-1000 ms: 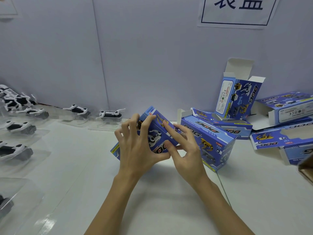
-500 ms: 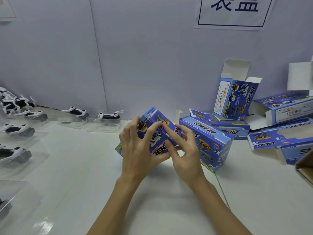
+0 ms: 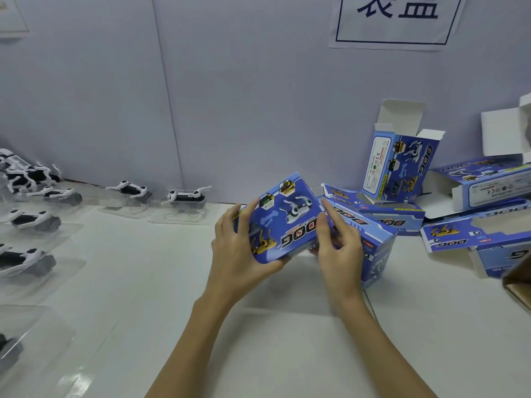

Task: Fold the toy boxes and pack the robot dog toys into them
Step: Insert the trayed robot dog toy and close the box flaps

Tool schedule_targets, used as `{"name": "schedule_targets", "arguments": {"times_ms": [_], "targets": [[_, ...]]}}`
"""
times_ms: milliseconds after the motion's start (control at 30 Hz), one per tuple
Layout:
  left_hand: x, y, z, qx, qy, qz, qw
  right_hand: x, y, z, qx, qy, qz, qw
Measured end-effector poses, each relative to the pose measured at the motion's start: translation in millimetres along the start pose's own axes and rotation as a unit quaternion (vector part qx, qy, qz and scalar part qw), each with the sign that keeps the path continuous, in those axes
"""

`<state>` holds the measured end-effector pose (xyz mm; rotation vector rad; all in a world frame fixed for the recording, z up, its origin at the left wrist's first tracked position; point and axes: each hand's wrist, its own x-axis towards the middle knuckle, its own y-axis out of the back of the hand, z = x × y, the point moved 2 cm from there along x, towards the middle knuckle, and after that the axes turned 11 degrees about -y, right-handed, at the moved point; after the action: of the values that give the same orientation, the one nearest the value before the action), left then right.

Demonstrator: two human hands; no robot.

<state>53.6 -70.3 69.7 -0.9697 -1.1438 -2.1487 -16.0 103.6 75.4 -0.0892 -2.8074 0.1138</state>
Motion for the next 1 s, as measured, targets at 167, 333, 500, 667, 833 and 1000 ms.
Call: {"name": "schedule_targets", "arguments": {"times_ms": [167, 333, 500, 667, 833, 1000], "targets": [[2.3, 10.6, -11.8, -0.168, 0.051, 0.092, 0.980, 10.9, 15.7, -4.1, -0.052, 0.046, -0.057, 0.996], [4.9, 22.3, -14.9, -0.317, 0.196, 0.214, 0.903, -2.1, 6.2, -7.6, -0.159, 0.160, -0.103, 0.969], [7.4, 30.5, -26.1, -0.395, 0.342, 0.255, 0.814, -3.3, 5.3, -8.3, -0.157, 0.192, -0.145, 0.958], [8.5, 23.1, -13.0, -0.410, 0.269, 0.176, 0.853, -5.4, 0.9, -8.0, -0.030, 0.100, -0.107, 0.989], [5.4, 10.9, -2.5, -0.385, 0.192, 0.092, 0.898, 2.8, 8.2, -4.4, 0.003, 0.019, -0.043, 0.999], [0.2, 2.7, -5.7, -0.415, 0.256, 0.106, 0.866, 4.8, 7.0, -5.4, 0.052, -0.031, -0.063, 0.996]]}}
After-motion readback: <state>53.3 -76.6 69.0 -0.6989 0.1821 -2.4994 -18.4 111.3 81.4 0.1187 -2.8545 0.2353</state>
